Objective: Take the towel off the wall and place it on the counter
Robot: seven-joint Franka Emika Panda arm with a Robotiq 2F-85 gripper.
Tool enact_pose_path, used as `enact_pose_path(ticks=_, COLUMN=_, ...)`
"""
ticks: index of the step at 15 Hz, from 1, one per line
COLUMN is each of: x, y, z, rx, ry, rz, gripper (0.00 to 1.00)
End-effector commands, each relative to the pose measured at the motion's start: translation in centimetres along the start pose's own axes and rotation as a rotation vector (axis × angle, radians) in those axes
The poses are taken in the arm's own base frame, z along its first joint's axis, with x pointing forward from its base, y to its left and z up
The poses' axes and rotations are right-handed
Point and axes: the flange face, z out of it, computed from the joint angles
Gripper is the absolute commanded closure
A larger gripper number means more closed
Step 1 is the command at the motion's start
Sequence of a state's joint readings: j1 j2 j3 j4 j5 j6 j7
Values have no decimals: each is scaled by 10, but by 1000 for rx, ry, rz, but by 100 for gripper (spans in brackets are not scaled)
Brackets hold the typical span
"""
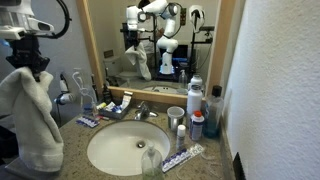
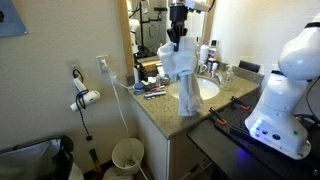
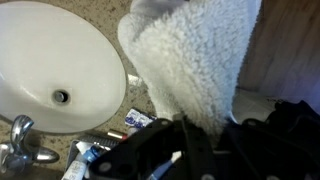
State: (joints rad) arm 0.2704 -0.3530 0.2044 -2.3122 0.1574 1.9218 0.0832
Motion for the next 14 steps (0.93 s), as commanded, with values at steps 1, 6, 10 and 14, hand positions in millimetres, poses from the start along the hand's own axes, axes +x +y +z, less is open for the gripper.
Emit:
enact_pose_path(ticks=1, x=-3, y=1, z=20, rx=44, ry=-41, rz=-4, gripper=97)
enact_pose_path(ticks=6, x=2, y=6, z=33, rx=54, ry=-65, rz=19, gripper=65)
enact_pose_path(ticks=10, x=9, y=12, z=33, rx=76, ry=-45, rz=79, gripper=42)
enact_pose_path(ticks=14, x=14, y=20, z=27, rx=91, ry=-21, rz=99, gripper=12)
